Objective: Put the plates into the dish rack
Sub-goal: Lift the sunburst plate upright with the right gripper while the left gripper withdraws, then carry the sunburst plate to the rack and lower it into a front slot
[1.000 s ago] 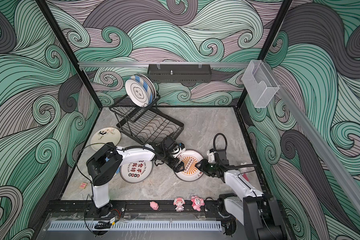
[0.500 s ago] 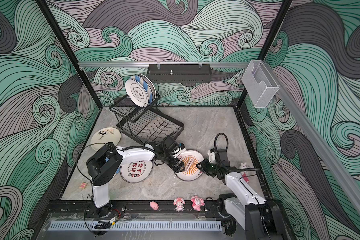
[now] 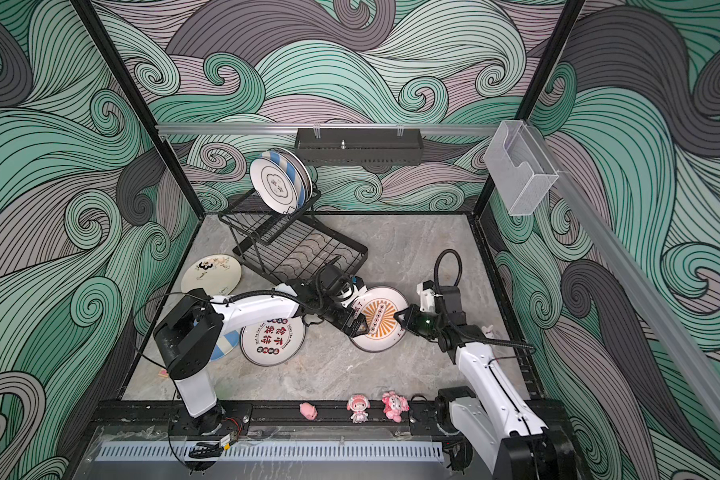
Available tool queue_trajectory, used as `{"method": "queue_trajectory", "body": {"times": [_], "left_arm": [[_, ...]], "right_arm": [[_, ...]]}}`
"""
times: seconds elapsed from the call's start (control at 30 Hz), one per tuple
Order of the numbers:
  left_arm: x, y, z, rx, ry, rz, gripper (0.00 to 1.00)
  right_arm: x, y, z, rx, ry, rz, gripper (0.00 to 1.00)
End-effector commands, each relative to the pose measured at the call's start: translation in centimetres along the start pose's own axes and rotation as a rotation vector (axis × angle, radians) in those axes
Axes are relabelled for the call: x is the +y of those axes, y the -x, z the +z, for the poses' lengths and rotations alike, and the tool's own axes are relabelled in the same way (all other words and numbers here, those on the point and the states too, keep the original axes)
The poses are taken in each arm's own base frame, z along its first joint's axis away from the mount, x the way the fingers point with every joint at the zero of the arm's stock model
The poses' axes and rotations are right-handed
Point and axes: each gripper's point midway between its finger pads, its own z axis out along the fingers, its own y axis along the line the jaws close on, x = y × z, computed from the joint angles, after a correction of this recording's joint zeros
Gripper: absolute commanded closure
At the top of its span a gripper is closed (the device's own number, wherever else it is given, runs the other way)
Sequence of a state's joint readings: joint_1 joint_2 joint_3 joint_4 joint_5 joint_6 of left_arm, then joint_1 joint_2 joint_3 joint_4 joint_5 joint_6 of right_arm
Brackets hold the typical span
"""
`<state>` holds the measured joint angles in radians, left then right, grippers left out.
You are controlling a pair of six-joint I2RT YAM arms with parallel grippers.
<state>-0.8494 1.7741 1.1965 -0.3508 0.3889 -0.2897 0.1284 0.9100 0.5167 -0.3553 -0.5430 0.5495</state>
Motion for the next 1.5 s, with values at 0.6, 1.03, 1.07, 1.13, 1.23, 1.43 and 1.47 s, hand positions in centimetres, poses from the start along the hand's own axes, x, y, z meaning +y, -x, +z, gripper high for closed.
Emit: {"method": "queue_trajectory", "body": {"times": [0.6,1.03,1.07,1.13,1.23,1.43,1.47], "left_arm": [[9.2,-4.6,-22.3,-0.403,0.242,-0.353,0.01],[16.2,-9.0,-24.9,-0.421,0.380,-0.520,0.01],[16.4,-9.3,-24.9,-0.413,0.395,-0.526,0.01],[17.1,-9.9,-24.9,-0.403,0.441,-0.540,0.01],[17.9,-10.8,-25.1,-0.372,0.502,-0.548,0.01],[17.7,-10.5,-24.7,-0.370,0.475,-0.547,0.02],[17.6,-10.5,-24.7,-0.369,0.469,-0.547,0.01]], "right_arm": [[20.4,13.4,-4.5,-0.202,0.254,-0.482,0.94],[37.0,21.0,-2.0,-0.459,0.256,-0.853,0.96],[38.0,21.4,-1.7,-0.482,0.254,-0.875,0.96],[39.3,22.1,-0.6,-0.534,0.230,-0.906,0.96],[41.5,22.7,0.6,-0.604,0.222,-0.948,0.99],[43.5,23.7,3.4,-0.681,0.178,-0.999,0.99],[43.6,24.0,3.9,-0.698,0.171,-0.996,0.99]]}}
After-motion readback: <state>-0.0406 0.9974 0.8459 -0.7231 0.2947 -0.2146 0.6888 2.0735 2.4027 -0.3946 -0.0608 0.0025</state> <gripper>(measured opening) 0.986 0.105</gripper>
